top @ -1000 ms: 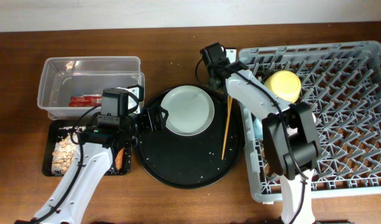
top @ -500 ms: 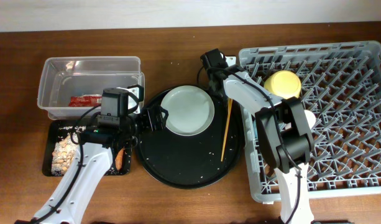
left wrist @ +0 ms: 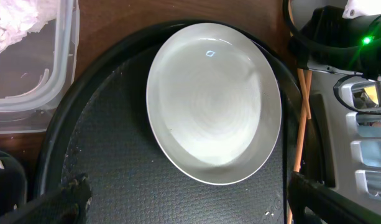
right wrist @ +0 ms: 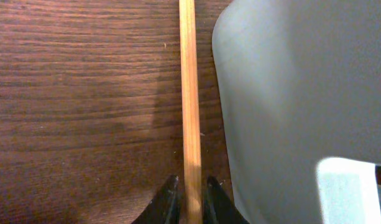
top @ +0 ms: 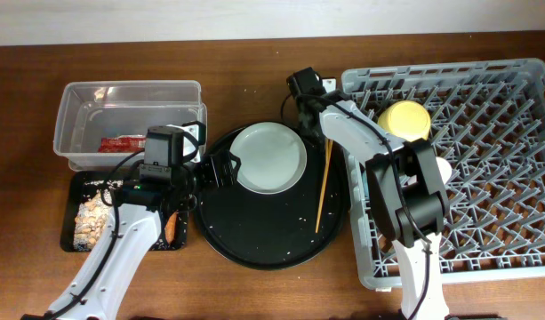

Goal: Sort waste into correct bins and load items into the dishwasher rack
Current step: 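Reach the right gripper to a wooden chopstick on the tray and grasp it, then carry the chopstick right and drop it into the dish rack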

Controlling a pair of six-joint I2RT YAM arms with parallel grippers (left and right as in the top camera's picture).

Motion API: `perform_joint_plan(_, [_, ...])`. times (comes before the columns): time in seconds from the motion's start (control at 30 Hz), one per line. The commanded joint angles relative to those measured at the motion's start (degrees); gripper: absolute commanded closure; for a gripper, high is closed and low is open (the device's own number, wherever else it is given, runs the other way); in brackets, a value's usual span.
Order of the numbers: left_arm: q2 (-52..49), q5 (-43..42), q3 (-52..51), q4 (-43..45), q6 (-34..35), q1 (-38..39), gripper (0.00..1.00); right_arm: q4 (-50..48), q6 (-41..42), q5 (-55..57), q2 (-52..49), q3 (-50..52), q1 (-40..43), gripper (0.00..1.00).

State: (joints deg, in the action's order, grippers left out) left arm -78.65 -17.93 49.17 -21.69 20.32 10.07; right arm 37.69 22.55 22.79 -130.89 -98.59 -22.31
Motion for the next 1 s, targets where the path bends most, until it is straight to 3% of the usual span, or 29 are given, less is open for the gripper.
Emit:
perform_joint_plan(0.0, [-0.3,0.4,-0.2,0.1,-0.7,0.0,0.01,2.0,0.2,-0.1,-0.6,-3.1,0.2,0.95])
perform_joint_plan(0.17, [-0.3,0.4,-0.2,0.2,-0.7,0.0,0.01,10.4,0.2,-0.6,-0.6,-11.8,0.1,0.96])
perform_joint_plan(0.27, [-0.3,0.4,-0.2,0.1,-0.7,0.0,0.01,20.3,-4.3,-6.6,-0.5,-19.7,0.1,0.96])
perform_joint_plan(0.47, [-0.3,0.4,-0.2,0.1,-0.7,0.0,0.01,38.3,-7.8,-7.8,0.0,-32.4,0.3,0.96])
perform_joint_plan(0.67, [-0.3,0.4,-0.2,0.1,-0.7,0.0,0.01,45.1,-8.9,-8.3,0.9,-32.6,2.7,0.96])
perform_joint_plan(0.83, [-0.3,0.4,-0.2,0.1,-0.7,0.0,0.01,48.7,-11.9,-11.0,9.2,-32.6,5.0,0.96])
perform_joint_plan(0.97, [-0.3,1.5,-0.2,-0.1,-0.7,0.0,0.01,53.8,-13.4,-11.0,14.2,-32.6,13.9,0.96])
